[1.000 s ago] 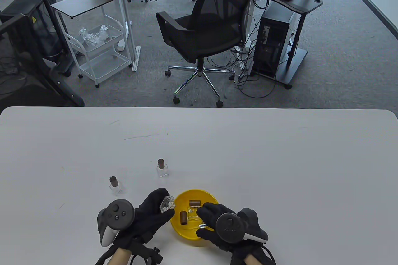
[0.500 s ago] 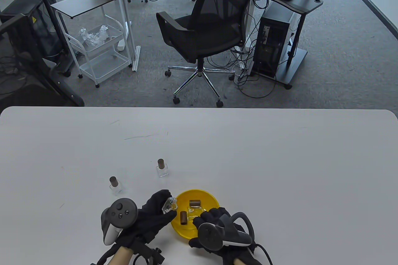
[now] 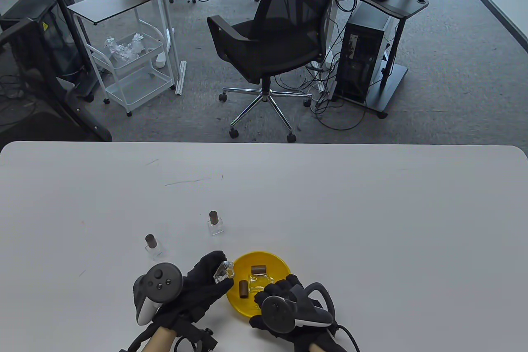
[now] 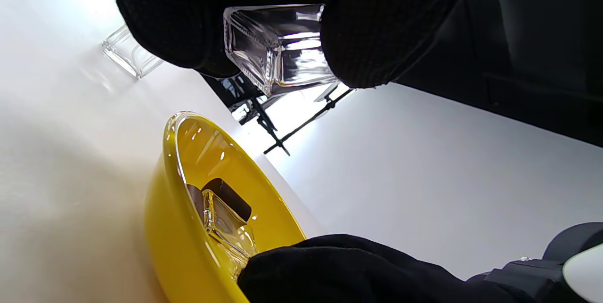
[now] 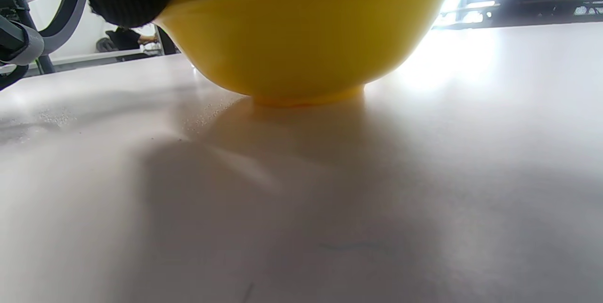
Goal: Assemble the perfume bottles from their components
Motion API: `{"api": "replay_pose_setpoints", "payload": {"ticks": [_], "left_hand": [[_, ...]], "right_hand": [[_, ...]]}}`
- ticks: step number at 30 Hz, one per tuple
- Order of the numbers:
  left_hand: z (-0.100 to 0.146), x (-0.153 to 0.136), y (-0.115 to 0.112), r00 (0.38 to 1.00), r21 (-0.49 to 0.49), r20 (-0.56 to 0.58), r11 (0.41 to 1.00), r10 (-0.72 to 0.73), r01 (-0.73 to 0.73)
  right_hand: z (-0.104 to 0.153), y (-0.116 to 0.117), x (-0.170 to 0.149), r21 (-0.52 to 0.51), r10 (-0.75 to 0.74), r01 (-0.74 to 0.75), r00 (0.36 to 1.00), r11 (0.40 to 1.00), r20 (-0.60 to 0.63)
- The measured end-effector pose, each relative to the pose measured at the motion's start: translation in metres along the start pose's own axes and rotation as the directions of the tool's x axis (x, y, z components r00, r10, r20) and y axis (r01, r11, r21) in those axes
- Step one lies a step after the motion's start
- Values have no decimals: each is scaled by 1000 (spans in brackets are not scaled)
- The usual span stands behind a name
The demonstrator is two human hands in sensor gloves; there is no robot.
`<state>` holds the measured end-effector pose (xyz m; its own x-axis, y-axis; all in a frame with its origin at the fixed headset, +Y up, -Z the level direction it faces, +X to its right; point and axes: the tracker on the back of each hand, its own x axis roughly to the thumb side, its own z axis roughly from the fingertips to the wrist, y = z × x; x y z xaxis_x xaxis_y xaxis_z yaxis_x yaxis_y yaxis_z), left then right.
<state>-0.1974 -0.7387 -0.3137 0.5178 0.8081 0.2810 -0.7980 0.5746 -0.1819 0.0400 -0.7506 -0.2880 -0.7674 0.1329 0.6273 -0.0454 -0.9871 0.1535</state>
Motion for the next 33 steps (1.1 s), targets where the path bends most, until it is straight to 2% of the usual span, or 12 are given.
{"api": "replay_pose_setpoints", "payload": {"ticks": [7, 17, 29, 33], "left_hand": [[1, 0, 2, 1000, 13, 2, 1000, -29, 29], [4, 5, 1, 998, 17, 22, 998, -58, 58], [5, 6, 0, 999, 14, 20, 999, -51, 51], [5, 5, -1, 999, 4, 32, 999, -44, 44]], "right_hand": [[-1, 1, -1, -19, -30, 30, 999, 999, 18], [-3, 1, -4, -22, -159, 160, 986, 987, 55], [-3, 1, -5, -35, -206, 209, 975, 977, 86], [0, -4, -7, -75, -252, 259, 963, 963, 94]]}}
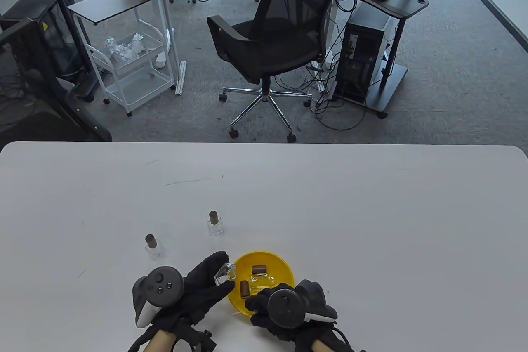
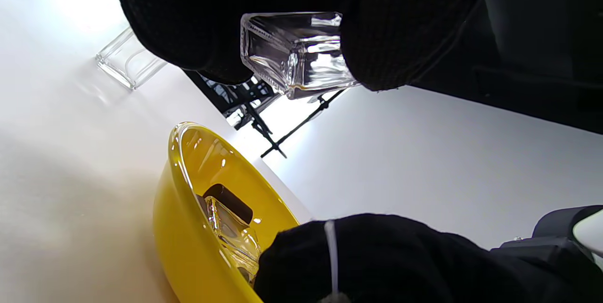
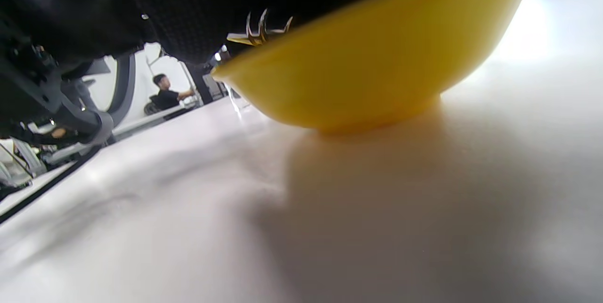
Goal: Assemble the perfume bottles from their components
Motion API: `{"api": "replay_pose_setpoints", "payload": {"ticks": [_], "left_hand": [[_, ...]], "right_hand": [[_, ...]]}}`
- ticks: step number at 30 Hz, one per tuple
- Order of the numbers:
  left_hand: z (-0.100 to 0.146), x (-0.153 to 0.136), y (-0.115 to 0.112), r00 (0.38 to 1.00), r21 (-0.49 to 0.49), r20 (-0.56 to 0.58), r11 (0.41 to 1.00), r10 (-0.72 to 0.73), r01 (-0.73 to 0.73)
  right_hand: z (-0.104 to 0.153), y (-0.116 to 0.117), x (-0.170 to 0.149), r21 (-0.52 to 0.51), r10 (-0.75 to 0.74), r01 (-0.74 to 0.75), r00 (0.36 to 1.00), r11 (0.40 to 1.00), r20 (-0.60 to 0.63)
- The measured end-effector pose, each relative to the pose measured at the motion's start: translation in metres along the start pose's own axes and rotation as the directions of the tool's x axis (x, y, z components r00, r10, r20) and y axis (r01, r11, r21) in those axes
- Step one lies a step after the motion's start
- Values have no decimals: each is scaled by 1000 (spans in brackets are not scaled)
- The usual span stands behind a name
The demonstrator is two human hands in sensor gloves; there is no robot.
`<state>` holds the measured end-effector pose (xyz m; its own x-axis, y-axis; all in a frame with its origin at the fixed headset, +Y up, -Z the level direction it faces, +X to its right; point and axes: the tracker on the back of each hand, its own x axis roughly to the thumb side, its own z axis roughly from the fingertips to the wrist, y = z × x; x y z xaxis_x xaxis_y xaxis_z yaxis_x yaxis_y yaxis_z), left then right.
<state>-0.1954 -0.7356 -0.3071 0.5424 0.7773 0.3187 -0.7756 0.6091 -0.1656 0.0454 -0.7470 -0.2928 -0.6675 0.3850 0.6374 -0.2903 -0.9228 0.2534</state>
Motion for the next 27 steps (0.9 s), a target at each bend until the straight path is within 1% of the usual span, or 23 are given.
{"api": "replay_pose_setpoints", "payload": {"ticks": [2, 5, 13, 16, 22, 27], "left_hand": [[0, 0, -1, 1000, -7, 3, 1000, -2, 2], [0, 1, -3, 1000, -23, 7, 1000, 1, -1], [-1, 3, -13, 1000, -63, 9, 998, 9, -8], [-1, 5, -17, 1000, -67, 12, 998, 4, -3], [-1, 9, -20, 999, -63, 28, 998, -18, 20], [-1, 11, -22, 999, -64, 40, 998, -26, 28]], "right_hand": [[3, -6, -1, -40, -36, 36, 999, 999, -3], [8, -15, -4, -100, -51, 49, 998, 994, -19], [23, -34, -17, -257, -30, 4, 995, 966, -96], [28, -38, -19, -311, 13, -50, 993, 949, -118], [31, -40, -12, -366, 120, -157, 985, 917, -124], [32, -39, -8, -378, 179, -215, 975, 900, -128]]}}
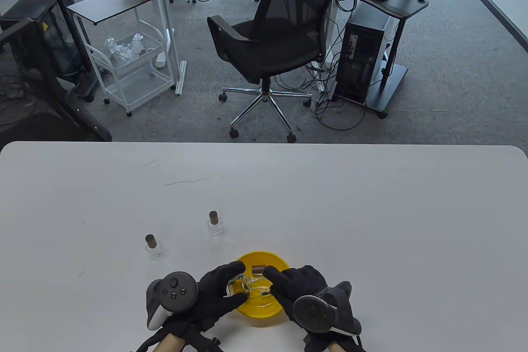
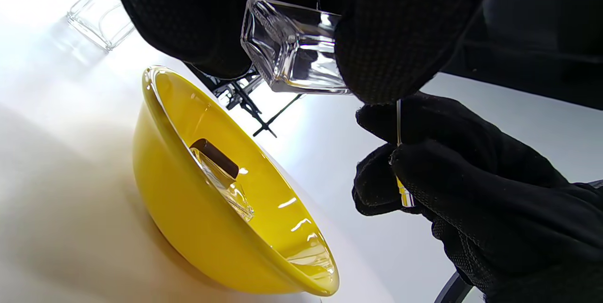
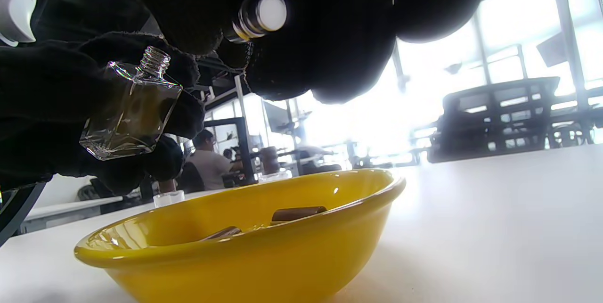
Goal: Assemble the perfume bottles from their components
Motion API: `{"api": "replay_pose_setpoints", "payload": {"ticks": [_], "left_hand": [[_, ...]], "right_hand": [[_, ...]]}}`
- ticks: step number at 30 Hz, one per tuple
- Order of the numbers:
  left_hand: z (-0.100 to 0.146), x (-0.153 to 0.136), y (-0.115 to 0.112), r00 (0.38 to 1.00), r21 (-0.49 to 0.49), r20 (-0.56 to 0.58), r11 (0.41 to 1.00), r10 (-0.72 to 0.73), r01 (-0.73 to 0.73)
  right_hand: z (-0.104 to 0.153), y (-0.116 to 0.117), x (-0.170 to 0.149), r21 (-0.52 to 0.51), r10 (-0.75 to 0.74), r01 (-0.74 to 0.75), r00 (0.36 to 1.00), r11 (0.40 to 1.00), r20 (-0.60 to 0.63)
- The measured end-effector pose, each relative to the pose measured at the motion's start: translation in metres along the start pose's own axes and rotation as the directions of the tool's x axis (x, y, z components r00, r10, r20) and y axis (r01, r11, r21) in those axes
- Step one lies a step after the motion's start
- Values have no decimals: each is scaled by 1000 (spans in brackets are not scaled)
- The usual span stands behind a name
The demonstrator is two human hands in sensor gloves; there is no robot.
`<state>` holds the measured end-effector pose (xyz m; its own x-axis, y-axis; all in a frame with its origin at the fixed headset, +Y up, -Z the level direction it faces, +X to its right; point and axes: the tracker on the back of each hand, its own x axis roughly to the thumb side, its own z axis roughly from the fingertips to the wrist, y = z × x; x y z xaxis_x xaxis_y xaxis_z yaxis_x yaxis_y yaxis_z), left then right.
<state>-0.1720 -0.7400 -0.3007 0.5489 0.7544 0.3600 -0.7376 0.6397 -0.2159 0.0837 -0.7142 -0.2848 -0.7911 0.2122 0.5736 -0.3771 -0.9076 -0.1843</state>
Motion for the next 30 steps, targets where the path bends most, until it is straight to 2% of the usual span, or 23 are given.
{"api": "replay_pose_setpoints", "payload": {"ticks": [15, 21, 30], "left_hand": [[0, 4, -5, 999, 1, 24, 999, -47, 47], [0, 4, -4, 997, 9, 27, 998, -70, 69], [1, 5, -5, 996, 8, 28, 996, -89, 88]], "right_hand": [[1, 1, 11, -2, 69, -69, 996, 998, 56], [1, 0, 9, -24, 85, -85, 996, 996, 24], [1, 2, 11, -6, 99, -99, 994, 995, 42]]}}
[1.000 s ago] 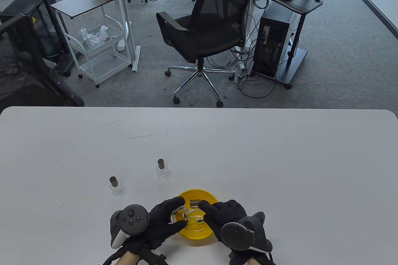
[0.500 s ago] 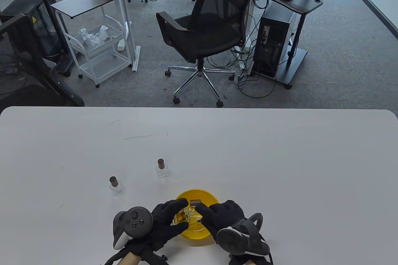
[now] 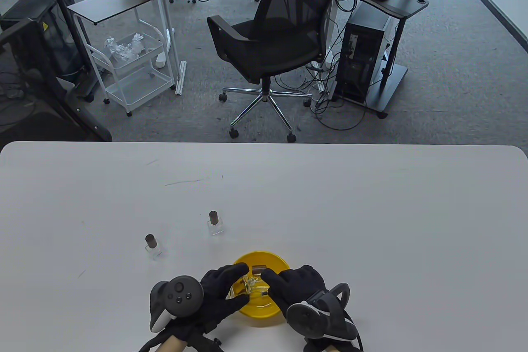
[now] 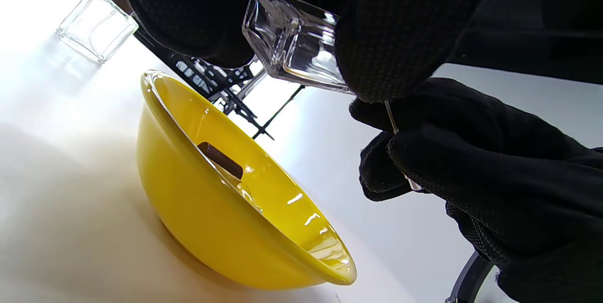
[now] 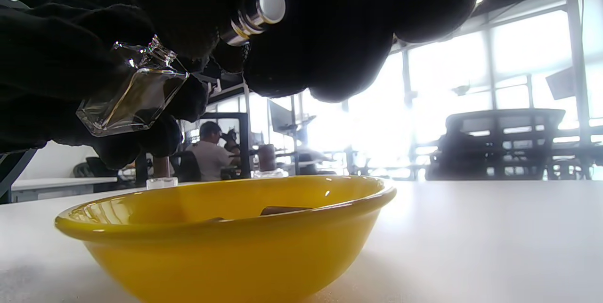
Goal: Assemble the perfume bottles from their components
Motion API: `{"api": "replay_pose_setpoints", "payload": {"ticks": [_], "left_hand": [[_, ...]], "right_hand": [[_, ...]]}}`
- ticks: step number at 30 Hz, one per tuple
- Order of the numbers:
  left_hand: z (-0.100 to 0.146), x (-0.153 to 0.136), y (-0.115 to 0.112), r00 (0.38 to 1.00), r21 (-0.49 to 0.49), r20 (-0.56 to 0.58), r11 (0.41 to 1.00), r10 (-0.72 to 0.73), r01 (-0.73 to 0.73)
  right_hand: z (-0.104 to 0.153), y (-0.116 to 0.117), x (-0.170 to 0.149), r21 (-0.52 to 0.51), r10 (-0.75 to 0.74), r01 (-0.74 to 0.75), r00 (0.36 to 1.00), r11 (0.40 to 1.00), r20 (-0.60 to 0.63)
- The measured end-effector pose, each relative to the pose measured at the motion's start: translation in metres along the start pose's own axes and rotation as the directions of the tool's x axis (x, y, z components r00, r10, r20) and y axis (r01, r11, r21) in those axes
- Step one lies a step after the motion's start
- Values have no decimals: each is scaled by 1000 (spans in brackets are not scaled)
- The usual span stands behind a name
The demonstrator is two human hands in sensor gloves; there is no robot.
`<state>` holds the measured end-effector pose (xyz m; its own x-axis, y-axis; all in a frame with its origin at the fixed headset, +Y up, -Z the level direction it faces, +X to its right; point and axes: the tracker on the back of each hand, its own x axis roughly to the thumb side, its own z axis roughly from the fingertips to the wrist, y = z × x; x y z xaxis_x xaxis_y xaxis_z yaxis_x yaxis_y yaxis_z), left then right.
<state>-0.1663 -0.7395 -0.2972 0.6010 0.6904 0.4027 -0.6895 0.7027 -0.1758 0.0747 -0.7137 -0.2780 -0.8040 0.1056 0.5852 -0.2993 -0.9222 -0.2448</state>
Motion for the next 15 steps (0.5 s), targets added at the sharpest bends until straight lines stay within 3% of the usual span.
{"api": "replay_pose_setpoints", "payload": {"ticks": [8, 15], "left_hand": [[0, 6, -6, 999, -30, 20, 999, -37, 37], [0, 13, -11, 996, -51, 56, 996, -68, 71]], "right_hand": [[-2, 4, 3, -15, -84, 85, 996, 996, 37], [-7, 8, 2, -27, -333, 333, 943, 943, 13]]}}
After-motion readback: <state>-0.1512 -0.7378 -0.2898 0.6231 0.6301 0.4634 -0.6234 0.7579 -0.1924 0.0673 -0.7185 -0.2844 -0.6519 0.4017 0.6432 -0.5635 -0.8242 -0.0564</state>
